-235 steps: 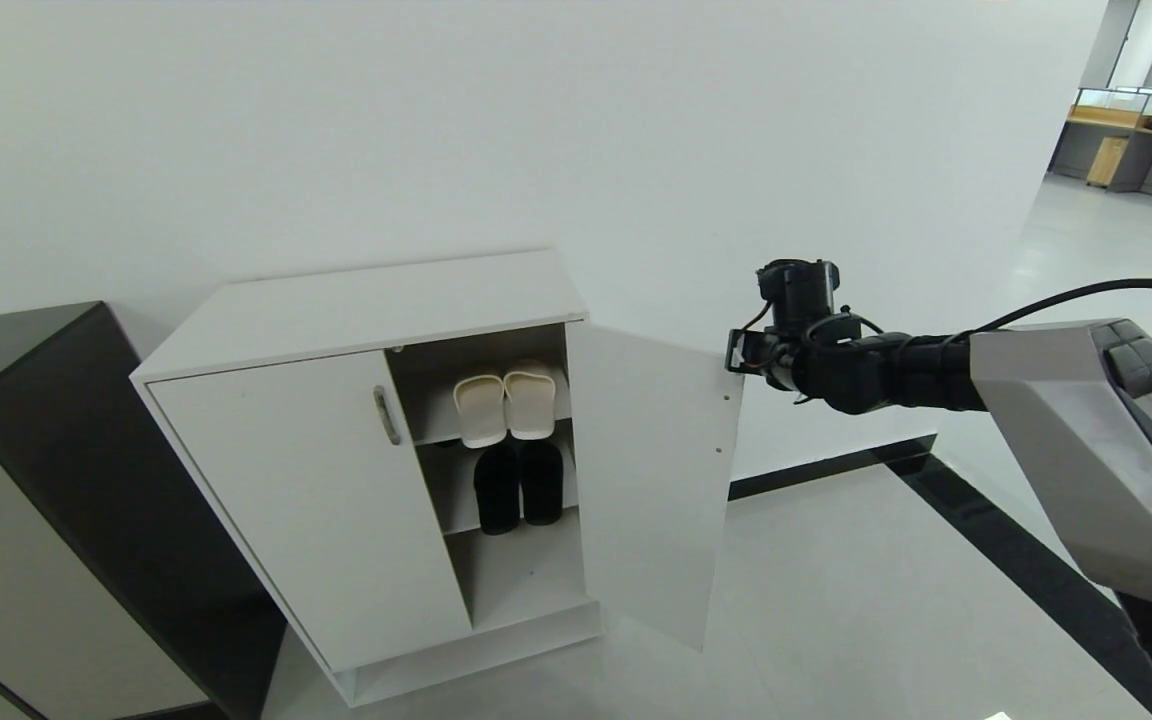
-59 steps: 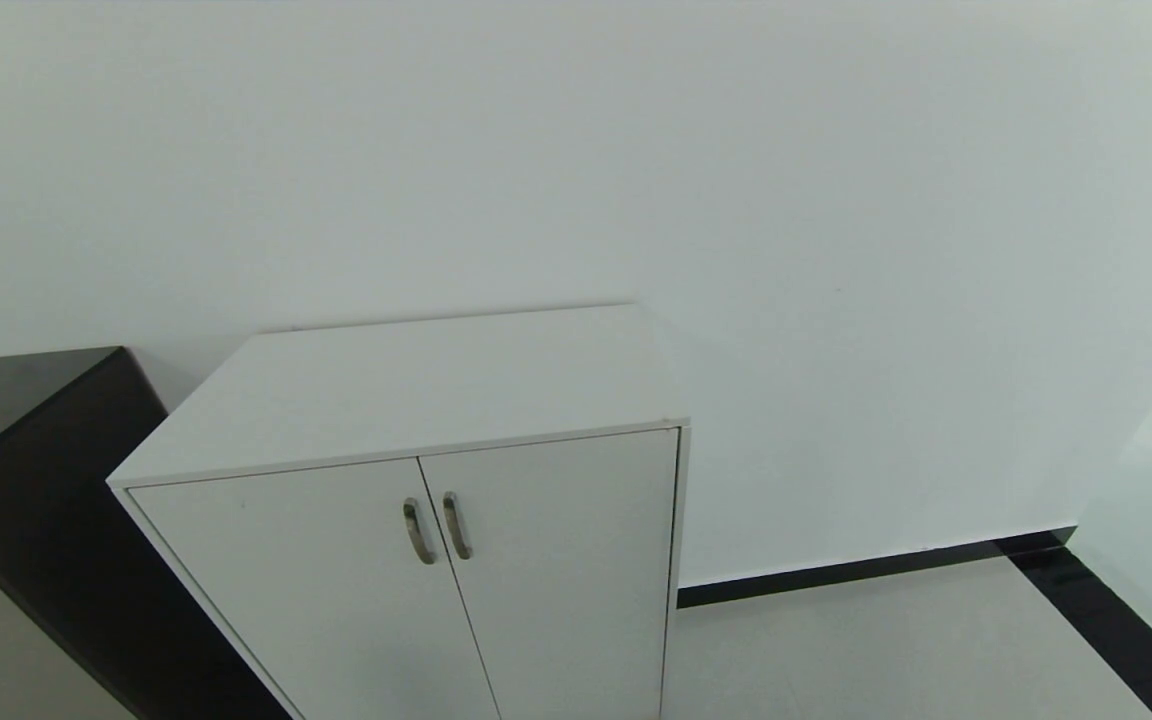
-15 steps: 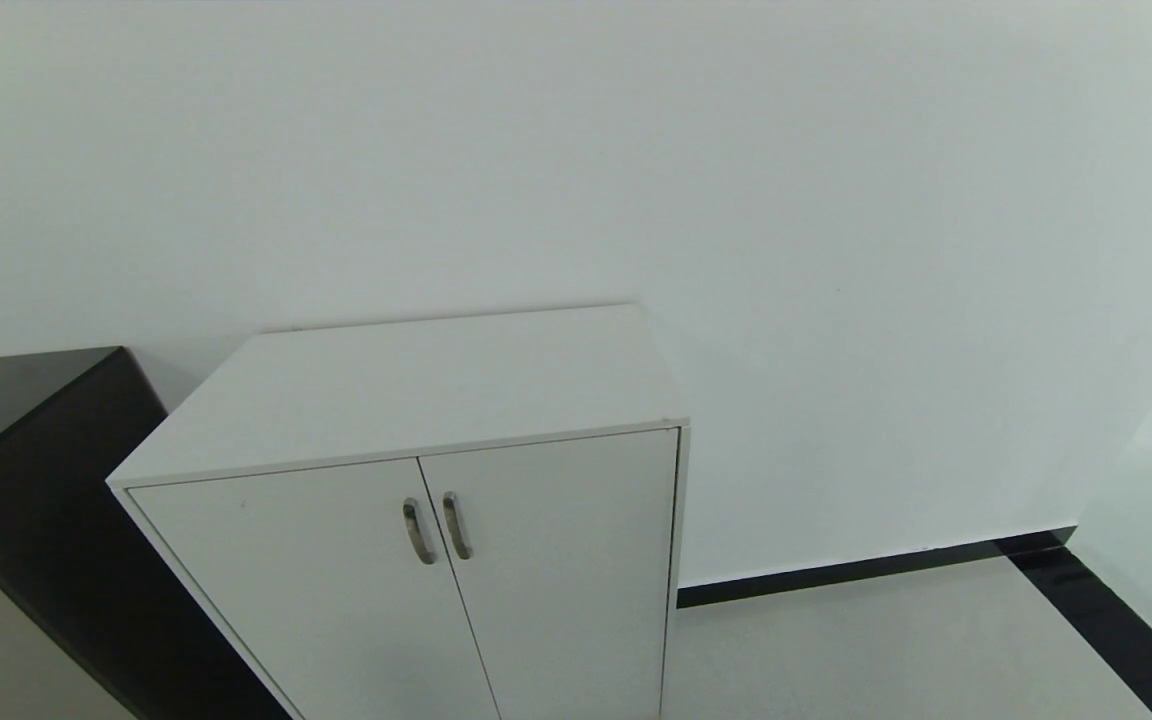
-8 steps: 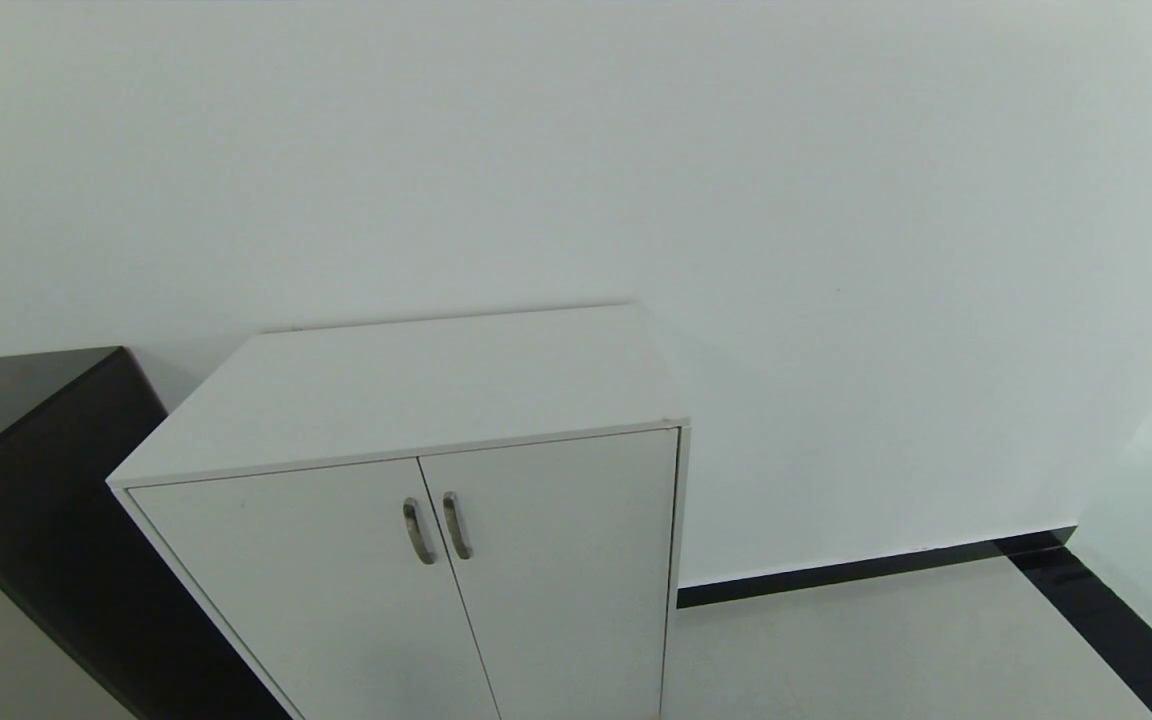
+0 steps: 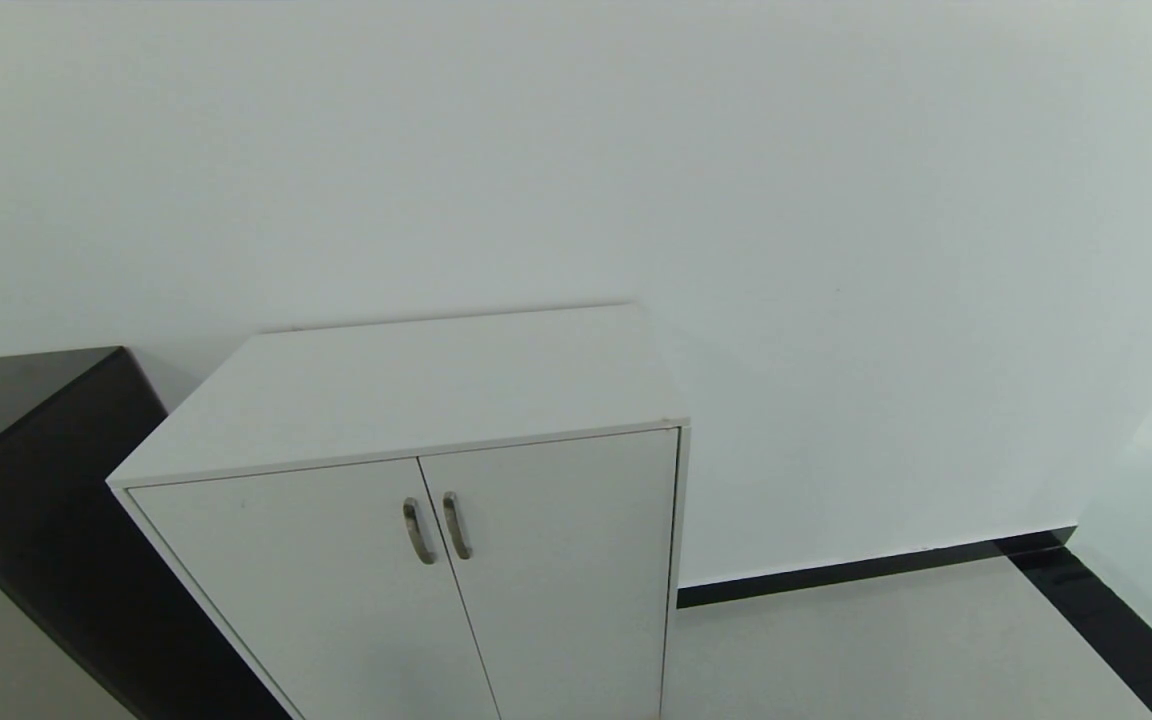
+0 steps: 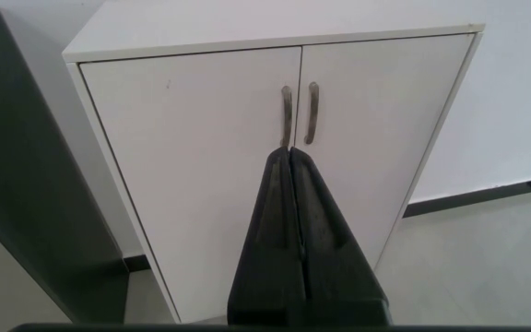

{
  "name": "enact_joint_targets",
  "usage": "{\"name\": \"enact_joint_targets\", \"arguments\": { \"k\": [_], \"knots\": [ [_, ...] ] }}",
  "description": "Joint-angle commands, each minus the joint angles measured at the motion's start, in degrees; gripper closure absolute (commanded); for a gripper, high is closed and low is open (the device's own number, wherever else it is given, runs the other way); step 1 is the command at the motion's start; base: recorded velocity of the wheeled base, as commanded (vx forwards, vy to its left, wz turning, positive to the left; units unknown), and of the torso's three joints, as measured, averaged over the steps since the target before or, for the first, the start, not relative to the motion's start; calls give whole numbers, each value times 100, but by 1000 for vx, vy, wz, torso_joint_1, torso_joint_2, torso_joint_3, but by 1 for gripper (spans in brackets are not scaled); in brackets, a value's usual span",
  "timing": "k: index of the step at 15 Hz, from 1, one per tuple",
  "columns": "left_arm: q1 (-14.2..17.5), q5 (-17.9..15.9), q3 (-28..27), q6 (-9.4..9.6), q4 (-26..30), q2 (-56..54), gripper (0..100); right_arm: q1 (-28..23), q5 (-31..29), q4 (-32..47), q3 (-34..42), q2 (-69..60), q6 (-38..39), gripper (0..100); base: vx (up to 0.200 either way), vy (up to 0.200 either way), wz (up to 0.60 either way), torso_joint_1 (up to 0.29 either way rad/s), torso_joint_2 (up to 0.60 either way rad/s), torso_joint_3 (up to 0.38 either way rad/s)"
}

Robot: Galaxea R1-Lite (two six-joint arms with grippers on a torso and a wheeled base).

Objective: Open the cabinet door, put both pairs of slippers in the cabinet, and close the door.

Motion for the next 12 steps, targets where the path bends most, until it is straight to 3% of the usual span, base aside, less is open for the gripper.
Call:
{"name": "enact_joint_targets", "arguments": {
  "k": [1, 12],
  "knots": [
    [-2, 5, 0, -2, -1, -1, 100, 8, -16, 9, 0, 7, 231, 100, 0, 0, 0, 0, 0, 0],
    [7, 5, 0, -2, -1, -1, 100, -1, -16, 9, 0, 7, 170, 100, 0, 0, 0, 0, 0, 0]
  ]
}}
